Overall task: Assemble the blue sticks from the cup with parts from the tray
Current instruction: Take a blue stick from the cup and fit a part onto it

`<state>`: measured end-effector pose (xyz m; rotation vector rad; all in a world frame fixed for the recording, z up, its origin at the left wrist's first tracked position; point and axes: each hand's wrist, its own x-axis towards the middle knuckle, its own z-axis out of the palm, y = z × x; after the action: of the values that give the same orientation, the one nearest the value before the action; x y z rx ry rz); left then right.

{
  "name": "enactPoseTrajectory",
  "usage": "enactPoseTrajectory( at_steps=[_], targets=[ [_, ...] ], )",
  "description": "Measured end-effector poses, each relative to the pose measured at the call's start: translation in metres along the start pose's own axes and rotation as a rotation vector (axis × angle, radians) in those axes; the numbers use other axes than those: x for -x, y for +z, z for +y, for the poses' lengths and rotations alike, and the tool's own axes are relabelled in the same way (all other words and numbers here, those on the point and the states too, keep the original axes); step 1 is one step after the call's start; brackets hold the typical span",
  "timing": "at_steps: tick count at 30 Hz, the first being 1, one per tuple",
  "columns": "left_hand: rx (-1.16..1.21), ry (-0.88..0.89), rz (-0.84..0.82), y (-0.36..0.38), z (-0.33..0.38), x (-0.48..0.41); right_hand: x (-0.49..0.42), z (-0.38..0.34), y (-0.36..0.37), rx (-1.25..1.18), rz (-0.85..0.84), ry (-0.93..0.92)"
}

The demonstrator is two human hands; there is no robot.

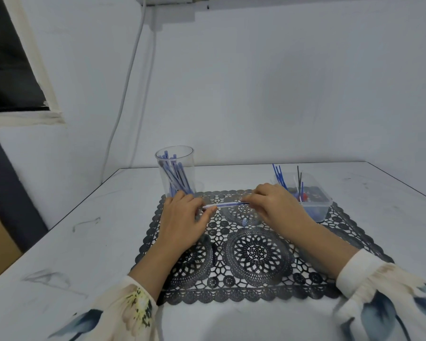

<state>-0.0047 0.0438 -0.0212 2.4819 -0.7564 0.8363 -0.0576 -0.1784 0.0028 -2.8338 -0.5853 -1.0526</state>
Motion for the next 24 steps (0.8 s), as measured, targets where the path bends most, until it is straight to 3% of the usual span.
enactPoseTrajectory(
  at_steps=[12,24],
  targets=[
    [0.043,-0.039,0.007,-0.002,-0.002,-0.001,0.001,0.020,-0.008,0.175,0.030,0.069],
    [0.062,-0.101,-0.050,-0.002,-0.003,0.000,0.002,0.039,0.000,0.136,0.055,0.083]
  ],
)
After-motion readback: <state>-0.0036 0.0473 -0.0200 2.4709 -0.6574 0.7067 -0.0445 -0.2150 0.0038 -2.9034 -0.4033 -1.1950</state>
